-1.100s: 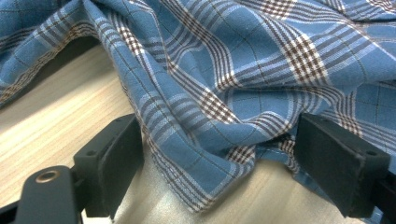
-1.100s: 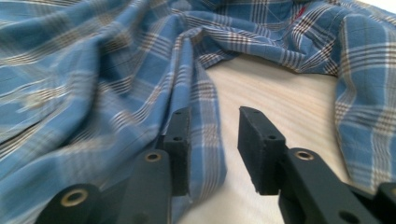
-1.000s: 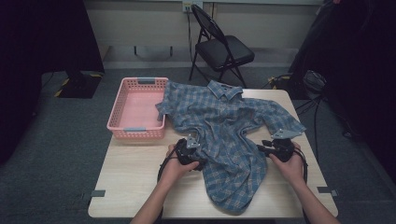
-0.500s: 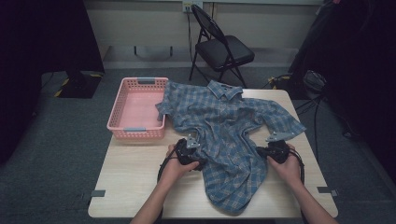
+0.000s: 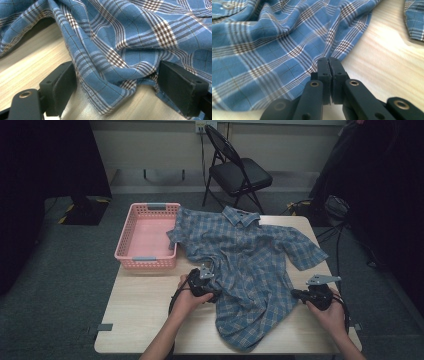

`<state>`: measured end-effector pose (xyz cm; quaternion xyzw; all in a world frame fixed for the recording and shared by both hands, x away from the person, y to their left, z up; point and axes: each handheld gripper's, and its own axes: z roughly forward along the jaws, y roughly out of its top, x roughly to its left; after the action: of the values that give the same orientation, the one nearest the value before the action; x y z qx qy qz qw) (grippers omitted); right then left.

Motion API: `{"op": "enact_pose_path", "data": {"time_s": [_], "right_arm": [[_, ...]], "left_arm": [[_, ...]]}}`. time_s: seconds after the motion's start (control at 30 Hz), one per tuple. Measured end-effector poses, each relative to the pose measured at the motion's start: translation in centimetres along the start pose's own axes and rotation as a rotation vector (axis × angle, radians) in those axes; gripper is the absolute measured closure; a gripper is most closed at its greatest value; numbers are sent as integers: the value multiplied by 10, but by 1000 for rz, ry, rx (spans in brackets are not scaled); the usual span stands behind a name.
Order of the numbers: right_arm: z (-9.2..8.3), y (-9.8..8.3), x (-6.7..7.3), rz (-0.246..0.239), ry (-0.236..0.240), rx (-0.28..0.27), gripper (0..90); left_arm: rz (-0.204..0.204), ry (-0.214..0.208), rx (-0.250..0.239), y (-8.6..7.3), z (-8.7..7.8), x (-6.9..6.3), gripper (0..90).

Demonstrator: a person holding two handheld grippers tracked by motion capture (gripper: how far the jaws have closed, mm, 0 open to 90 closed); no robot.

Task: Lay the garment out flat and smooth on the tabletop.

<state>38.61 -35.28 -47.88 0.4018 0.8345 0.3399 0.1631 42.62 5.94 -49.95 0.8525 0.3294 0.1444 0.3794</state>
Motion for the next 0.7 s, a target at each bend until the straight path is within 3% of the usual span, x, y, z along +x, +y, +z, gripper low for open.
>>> {"op": "enact_pose_path", "data": {"time_s": [0.17,0.23,0.27,0.33,0.47,0.53,0.7], "right_arm": [[-6,5,3,1,-36,-60,759],[-3,12,1,4,-58,-89,720],[4,21,-4,29,-78,-106,691],[9,25,-7,46,-76,-108,691],[32,40,-16,75,-73,-93,684],[42,44,-15,63,-85,-70,691],[52,42,-17,47,-117,-12,796]], "left_arm": [[-1,1,0,0,0,0,152],[-2,1,-1,0,0,0,152],[-2,1,-1,0,0,0,152],[-2,1,-1,0,0,0,152],[-1,1,0,0,0,0,152],[-1,1,0,0,0,0,152],[-2,1,-1,0,0,0,153]]}}
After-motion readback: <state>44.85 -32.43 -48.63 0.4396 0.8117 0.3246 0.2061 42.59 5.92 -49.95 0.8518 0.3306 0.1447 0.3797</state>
